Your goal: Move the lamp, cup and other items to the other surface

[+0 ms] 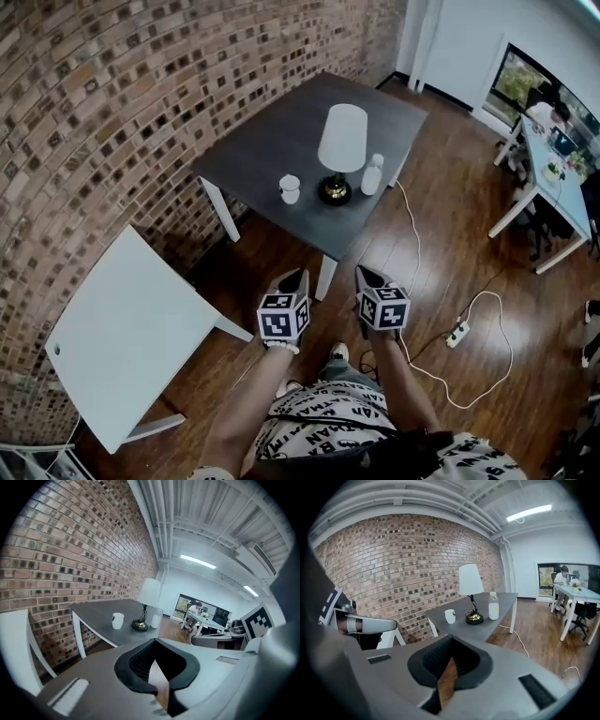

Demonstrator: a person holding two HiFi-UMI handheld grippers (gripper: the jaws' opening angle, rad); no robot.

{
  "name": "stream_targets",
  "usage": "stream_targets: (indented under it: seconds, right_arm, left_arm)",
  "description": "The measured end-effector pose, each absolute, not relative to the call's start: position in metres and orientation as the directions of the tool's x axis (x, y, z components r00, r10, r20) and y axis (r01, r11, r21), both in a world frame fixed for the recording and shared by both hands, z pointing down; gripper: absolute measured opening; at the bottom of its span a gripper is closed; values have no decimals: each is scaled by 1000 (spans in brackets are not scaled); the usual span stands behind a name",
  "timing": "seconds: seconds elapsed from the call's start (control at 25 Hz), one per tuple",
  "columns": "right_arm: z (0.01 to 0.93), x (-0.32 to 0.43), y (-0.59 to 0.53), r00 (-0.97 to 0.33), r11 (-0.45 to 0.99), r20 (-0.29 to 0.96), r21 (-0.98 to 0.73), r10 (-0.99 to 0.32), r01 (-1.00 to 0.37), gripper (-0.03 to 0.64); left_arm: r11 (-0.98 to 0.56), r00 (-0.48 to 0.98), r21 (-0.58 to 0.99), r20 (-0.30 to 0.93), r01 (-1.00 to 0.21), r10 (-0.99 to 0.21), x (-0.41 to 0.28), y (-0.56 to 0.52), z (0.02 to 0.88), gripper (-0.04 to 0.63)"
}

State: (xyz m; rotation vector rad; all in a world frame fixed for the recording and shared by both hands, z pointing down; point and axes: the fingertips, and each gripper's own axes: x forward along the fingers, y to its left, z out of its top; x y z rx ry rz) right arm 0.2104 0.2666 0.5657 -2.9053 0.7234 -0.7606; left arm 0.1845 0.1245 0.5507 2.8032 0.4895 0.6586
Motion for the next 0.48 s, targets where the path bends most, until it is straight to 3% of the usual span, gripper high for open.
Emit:
stream_targets:
  seconds: [0.48]
  right_arm:
    - [560,253,275,772,-884,439,-151,-460,-442,0]
  left_arm:
    - [-917,854,297,367,267,368,227,140,545,0]
